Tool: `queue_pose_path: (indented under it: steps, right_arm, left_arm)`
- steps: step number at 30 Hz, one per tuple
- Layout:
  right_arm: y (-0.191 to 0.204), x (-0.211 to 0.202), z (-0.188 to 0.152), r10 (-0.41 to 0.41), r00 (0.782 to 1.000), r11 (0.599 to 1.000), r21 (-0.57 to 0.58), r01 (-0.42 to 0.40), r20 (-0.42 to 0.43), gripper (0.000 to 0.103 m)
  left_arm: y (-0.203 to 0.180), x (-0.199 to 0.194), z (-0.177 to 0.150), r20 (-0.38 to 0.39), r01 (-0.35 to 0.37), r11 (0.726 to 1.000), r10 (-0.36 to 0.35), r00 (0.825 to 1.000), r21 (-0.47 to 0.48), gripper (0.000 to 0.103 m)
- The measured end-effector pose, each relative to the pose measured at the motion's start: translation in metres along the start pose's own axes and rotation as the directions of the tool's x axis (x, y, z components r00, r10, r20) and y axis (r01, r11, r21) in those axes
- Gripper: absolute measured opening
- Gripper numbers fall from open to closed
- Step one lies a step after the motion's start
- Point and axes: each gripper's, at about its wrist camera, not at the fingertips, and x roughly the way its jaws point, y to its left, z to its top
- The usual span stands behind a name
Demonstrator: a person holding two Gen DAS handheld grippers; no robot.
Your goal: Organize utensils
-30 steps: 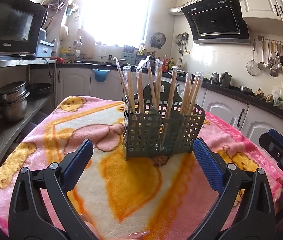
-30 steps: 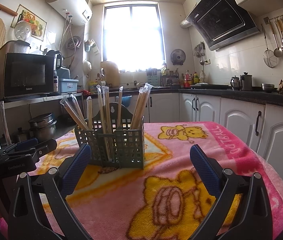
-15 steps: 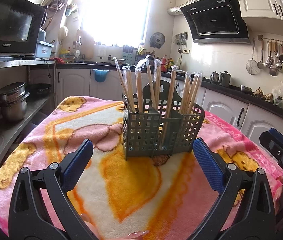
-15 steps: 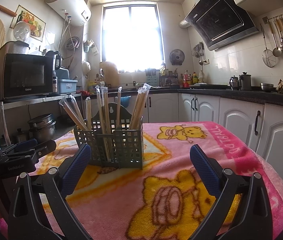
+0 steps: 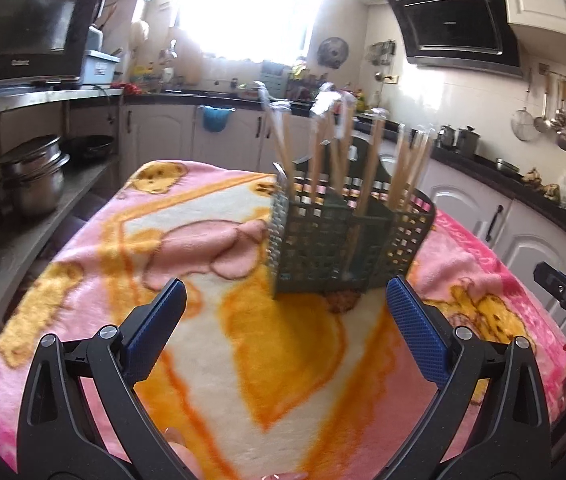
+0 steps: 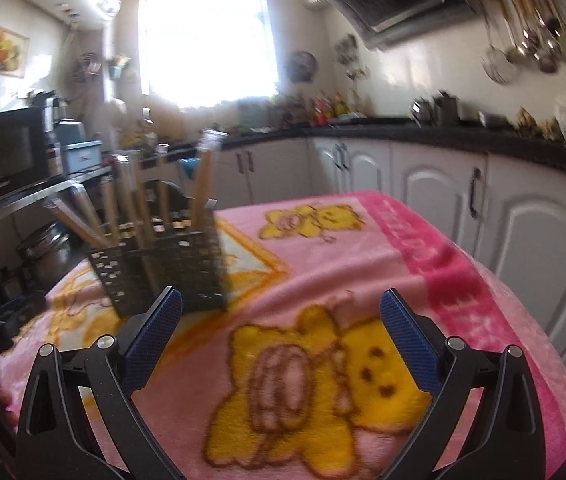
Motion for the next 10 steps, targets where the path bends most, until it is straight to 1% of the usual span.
queue_pose_path:
  steps: [3, 4, 6, 8, 10]
  right_arm:
    - [-0.023, 0.009, 0.009, -0.04, 0.998, 0.999, 0.033, 0.042, -0.055, 0.097]
    - [-0.033, 0.014, 0.012, -0.059, 0.994, 0.997, 0.041, 0.063, -0.088, 0.097]
    - [-0.051, 0.032, 0.016, -0.12, 0.979, 0.992, 0.017, 0.125, -0.167, 0.097]
    - [-0.069, 0.055, 0.015, -0.181, 0.953, 0.983, -0.016, 0.183, -0.241, 0.097]
    - [-0.095, 0.088, 0.01, -0.254, 0.899, 0.965, -0.036, 0.259, -0.356, 0.097]
  left_arm:
    - [0.018, -0.001, 0.014, -0.026, -0.022, 1.0, 0.022, 0.999, 0.004, 0.093]
    - [0.026, 0.005, 0.019, -0.046, -0.051, 0.999, 0.051, 0.998, 0.008, 0.093]
    - [0.043, 0.024, 0.026, -0.099, -0.126, 0.992, 0.128, 0.987, 0.027, 0.093]
    - [0.067, 0.059, 0.029, -0.194, -0.208, 0.978, 0.21, 0.958, 0.033, 0.093]
    - [0.085, 0.089, 0.03, -0.266, -0.259, 0.965, 0.256, 0.929, 0.024, 0.093]
